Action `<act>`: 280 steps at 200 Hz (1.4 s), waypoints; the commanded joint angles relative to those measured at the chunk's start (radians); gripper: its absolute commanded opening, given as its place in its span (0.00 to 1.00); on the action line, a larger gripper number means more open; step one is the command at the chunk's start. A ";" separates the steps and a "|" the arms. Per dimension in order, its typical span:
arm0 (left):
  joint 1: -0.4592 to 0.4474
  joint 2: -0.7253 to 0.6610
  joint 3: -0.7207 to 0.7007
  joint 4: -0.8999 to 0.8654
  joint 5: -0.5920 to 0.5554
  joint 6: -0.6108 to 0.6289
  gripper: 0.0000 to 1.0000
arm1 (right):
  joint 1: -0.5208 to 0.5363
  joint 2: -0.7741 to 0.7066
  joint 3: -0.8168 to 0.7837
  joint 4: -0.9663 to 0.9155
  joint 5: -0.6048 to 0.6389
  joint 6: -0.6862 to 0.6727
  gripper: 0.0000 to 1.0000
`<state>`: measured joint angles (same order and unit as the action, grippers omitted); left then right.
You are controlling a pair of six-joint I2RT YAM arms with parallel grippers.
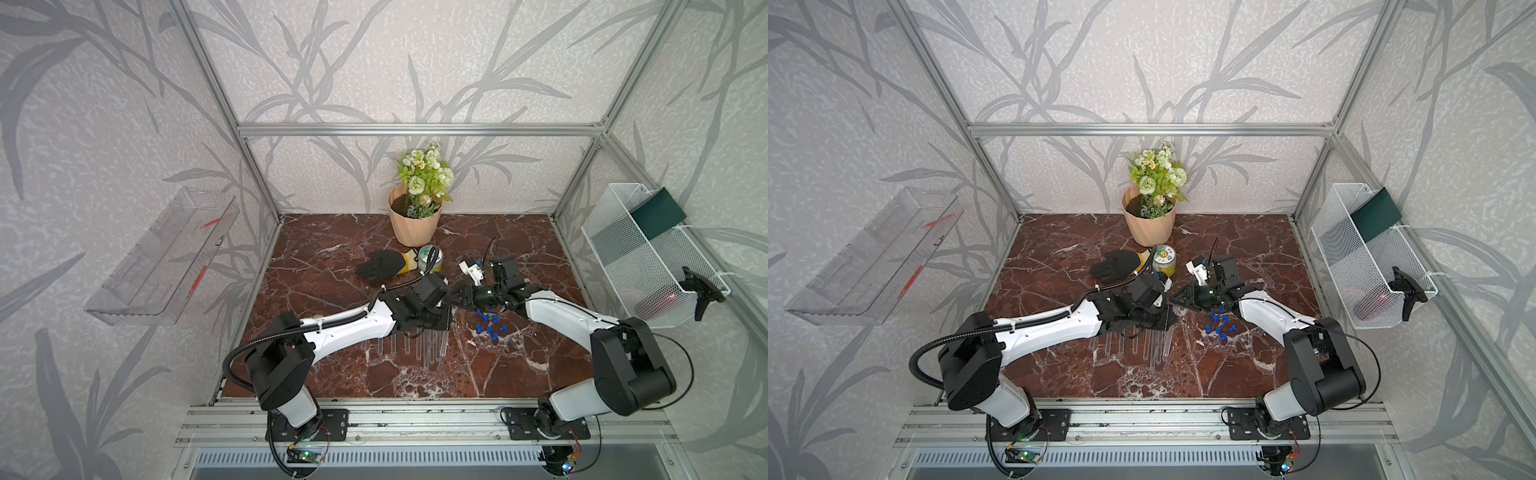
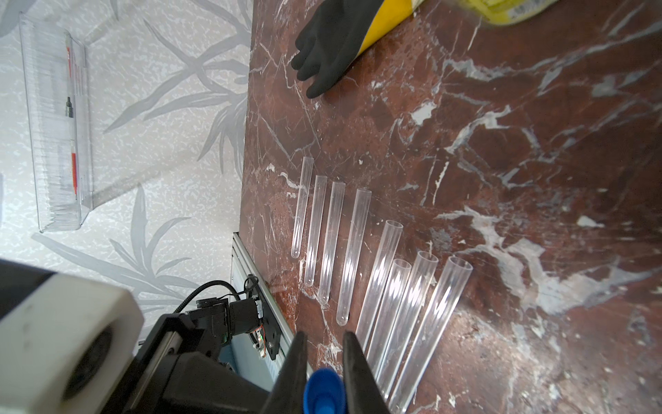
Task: Remove stoppers from test tubes
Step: Open the stopper on the test tube.
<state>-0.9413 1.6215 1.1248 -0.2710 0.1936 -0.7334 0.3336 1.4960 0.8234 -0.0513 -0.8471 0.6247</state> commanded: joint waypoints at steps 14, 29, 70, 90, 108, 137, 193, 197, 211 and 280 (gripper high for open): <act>-0.002 -0.030 0.000 -0.052 -0.024 0.005 0.13 | -0.015 0.023 0.086 -0.016 -0.003 -0.028 0.04; -0.002 -0.034 -0.005 -0.055 -0.027 0.005 0.13 | -0.018 0.032 0.107 -0.043 -0.001 -0.050 0.04; -0.002 -0.042 -0.016 -0.060 -0.030 0.002 0.13 | -0.025 0.045 0.143 -0.066 0.002 -0.073 0.03; -0.002 -0.043 -0.019 -0.063 -0.032 -0.001 0.13 | -0.028 0.047 0.156 -0.075 0.001 -0.086 0.03; -0.003 -0.045 -0.019 -0.065 -0.033 -0.001 0.13 | -0.031 0.047 0.162 -0.082 0.001 -0.095 0.02; -0.004 -0.055 -0.029 -0.063 -0.037 -0.007 0.12 | -0.041 0.046 0.166 -0.063 -0.007 -0.088 0.02; -0.007 -0.073 -0.048 -0.068 -0.048 -0.018 0.12 | -0.056 0.049 0.176 -0.023 -0.028 -0.055 0.02; -0.007 -0.074 -0.048 -0.068 -0.049 -0.017 0.12 | -0.057 0.049 0.177 -0.019 -0.029 -0.051 0.02; -0.008 -0.077 -0.051 -0.071 -0.052 -0.020 0.12 | -0.061 0.047 0.178 -0.014 -0.031 -0.045 0.02; -0.016 -0.092 -0.066 -0.082 -0.065 -0.028 0.11 | -0.088 0.046 0.180 0.025 -0.055 -0.013 0.03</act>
<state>-0.9386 1.5539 1.1019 -0.2092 0.1196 -0.7368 0.2928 1.5406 0.9524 -0.1314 -0.9379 0.6029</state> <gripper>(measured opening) 0.136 0.169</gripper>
